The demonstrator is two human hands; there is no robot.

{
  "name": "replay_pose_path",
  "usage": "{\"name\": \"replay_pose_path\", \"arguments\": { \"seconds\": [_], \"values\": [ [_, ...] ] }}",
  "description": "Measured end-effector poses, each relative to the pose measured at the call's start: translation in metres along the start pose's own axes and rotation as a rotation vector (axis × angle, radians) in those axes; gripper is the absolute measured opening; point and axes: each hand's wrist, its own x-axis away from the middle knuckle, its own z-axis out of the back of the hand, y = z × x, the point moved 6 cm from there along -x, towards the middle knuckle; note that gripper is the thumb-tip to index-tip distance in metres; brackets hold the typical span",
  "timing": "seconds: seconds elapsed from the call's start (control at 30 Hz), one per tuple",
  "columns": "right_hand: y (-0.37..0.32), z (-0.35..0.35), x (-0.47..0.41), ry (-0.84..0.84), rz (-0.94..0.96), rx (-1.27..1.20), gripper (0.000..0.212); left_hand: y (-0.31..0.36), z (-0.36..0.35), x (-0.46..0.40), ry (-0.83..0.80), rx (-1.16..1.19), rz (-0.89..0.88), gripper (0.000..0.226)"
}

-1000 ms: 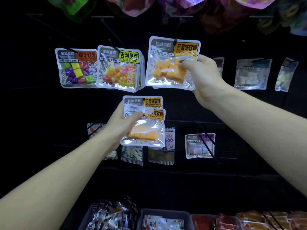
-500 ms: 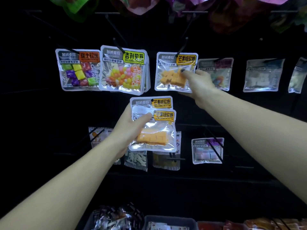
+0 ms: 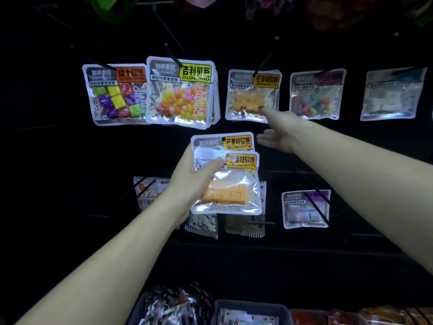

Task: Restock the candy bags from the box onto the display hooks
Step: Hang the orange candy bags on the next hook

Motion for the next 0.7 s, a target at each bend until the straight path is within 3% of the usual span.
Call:
{"name": "replay_pose_path", "arguments": {
  "seconds": [0.1,0.27,0.33,0.5,0.7],
  "values": [
    [0.022,0.002,0.030,-0.035,0.012,0.111,0.056,0.001,0.001,0.000,0.039,0.009,-0.001,0.030],
    [0.051,-0.005,0.089,-0.292,0.001,0.127,0.061,0.003,0.005,0.004,0.102,0.033,0.032,0.026],
    [0.050,0.000,0.099,-0.291,0.032,0.095,0.063,0.002,0.005,0.005,0.113,0.045,0.040,0.026],
    [0.062,-0.001,0.112,-0.259,0.158,0.426,0.080,0.003,0.004,0.007,0.133,0.037,0.034,0.024],
    [0.063,-0.004,0.116,-0.348,0.270,0.373,0.037,0.008,0.004,0.010,0.148,0.081,0.086,0.010]
  ]
}}
